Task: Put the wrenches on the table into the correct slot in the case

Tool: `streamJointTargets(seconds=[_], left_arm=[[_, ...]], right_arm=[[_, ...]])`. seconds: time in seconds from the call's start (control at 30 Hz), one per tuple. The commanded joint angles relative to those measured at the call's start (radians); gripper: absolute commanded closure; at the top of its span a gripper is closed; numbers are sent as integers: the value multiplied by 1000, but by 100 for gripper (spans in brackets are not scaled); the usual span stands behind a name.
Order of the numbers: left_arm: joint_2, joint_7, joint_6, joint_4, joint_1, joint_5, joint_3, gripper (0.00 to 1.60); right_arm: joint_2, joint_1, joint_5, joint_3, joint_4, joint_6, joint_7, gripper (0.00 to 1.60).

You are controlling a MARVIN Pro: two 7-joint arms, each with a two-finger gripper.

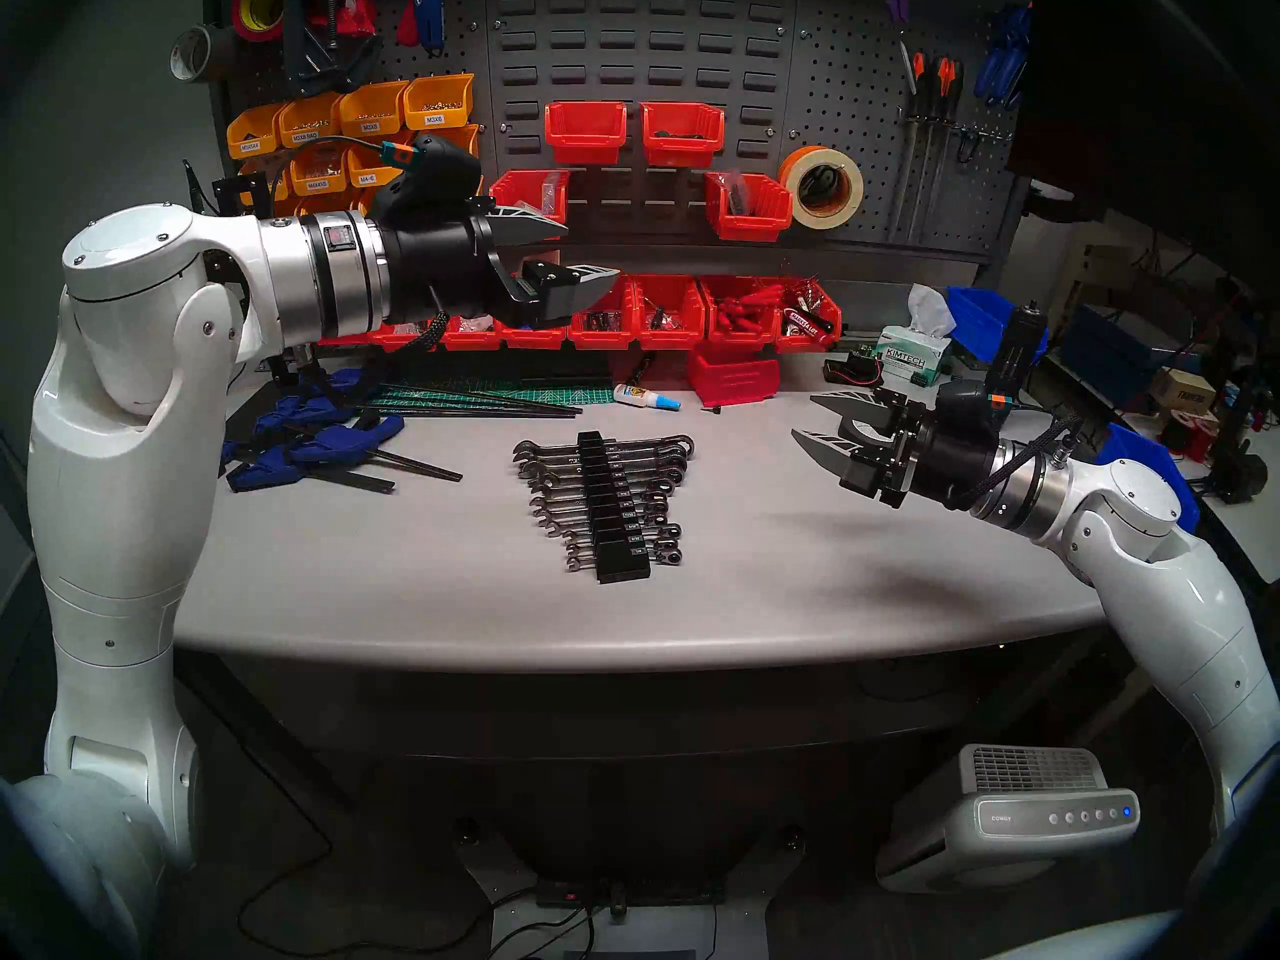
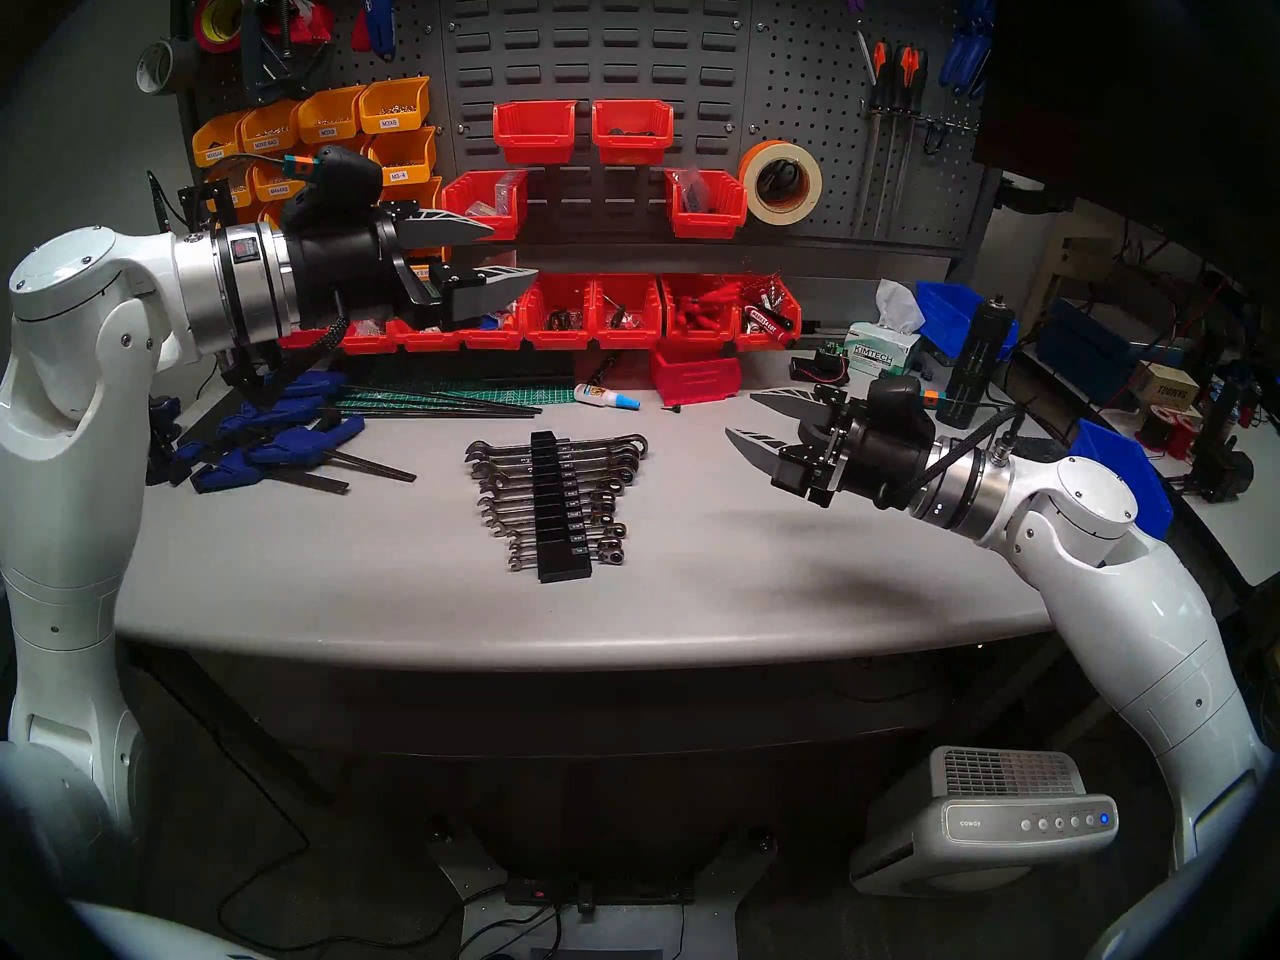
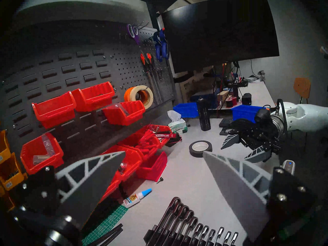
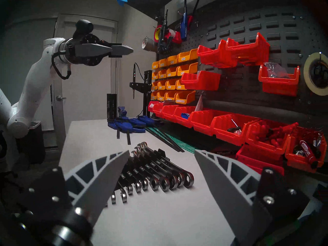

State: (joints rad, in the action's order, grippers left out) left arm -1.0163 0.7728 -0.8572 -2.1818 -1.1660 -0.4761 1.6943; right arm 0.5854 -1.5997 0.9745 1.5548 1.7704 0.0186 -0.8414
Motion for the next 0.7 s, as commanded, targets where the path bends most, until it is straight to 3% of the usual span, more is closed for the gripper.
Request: streamJointTargets(seconds=[0.0,0.37,0.67], left_arm=[[-120,-64,26,-96,-123,-26,94,0],[-233,-112,84,-183,-277,-19,162,0],[-262,-115,174,-203,-372,-17,177,0]], right_arm=[[21,-8,-1,43,19,54,28,22],[33,-34,-11,52,48,75,57,16],[39,-54,-17,60,71,77,85,10]])
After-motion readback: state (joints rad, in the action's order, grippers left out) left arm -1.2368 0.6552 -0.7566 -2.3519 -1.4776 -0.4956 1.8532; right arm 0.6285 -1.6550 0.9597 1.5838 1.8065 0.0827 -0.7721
